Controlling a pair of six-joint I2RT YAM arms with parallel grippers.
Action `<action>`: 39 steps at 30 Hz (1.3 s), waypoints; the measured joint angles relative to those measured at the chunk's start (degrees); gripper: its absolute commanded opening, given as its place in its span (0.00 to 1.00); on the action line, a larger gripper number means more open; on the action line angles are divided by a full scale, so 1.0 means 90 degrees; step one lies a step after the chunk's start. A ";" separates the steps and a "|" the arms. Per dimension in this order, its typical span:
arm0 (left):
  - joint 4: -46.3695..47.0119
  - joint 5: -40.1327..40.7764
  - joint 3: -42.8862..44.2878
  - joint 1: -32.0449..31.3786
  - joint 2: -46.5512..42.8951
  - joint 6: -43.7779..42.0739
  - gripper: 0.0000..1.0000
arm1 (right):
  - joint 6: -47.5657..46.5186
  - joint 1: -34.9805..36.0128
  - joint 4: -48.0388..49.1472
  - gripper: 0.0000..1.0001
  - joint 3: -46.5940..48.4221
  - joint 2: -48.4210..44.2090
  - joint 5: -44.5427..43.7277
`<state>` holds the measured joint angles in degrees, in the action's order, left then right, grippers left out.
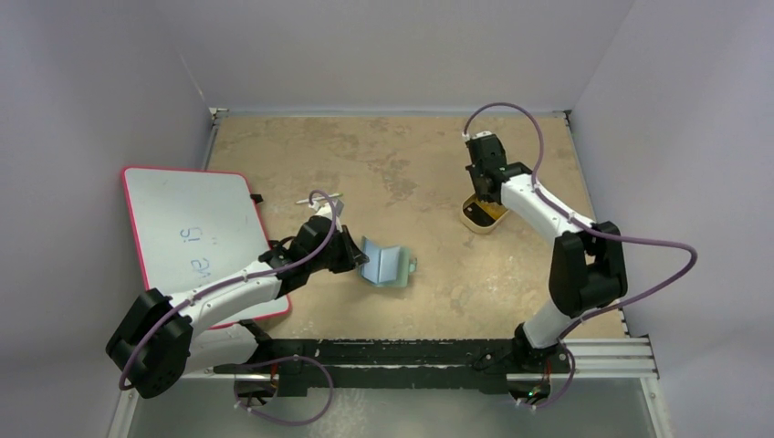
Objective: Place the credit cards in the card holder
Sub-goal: Pick up the credit card from the storage box, then insert the credit card into the card holder.
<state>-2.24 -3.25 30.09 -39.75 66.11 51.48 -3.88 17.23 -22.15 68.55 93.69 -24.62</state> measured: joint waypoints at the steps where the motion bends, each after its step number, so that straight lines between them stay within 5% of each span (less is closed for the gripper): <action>1: 0.0000 0.0002 0.0000 0.0000 -0.0002 0.0005 0.00 | 0.0070 0.0000 -0.0051 0.00 0.0051 -0.0034 0.0027; 11: 0.0260 0.0007 0.0063 0.0000 0.0202 0.0100 0.00 | 0.0848 0.0027 -0.0236 0.00 0.0231 -0.1110 0.0765; 22: 0.1433 0.0080 0.0075 0.0000 0.0828 0.0447 0.04 | 0.2514 0.0172 0.1401 0.00 -0.0913 -0.3043 0.4095; 30: 0.1821 0.0153 -0.0007 0.0000 0.1273 0.0510 0.08 | 0.3976 0.1355 0.2591 0.00 -0.2353 -0.2650 0.5071; 39: 0.1853 0.0262 -0.0114 0.0000 0.1328 0.0517 0.29 | 0.4704 0.1744 0.3803 0.00 -0.3038 -0.1591 0.5258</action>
<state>14.44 -0.89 29.06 -39.75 78.06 56.14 38.46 32.93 12.08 41.21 79.37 22.70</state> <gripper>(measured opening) 0.246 0.004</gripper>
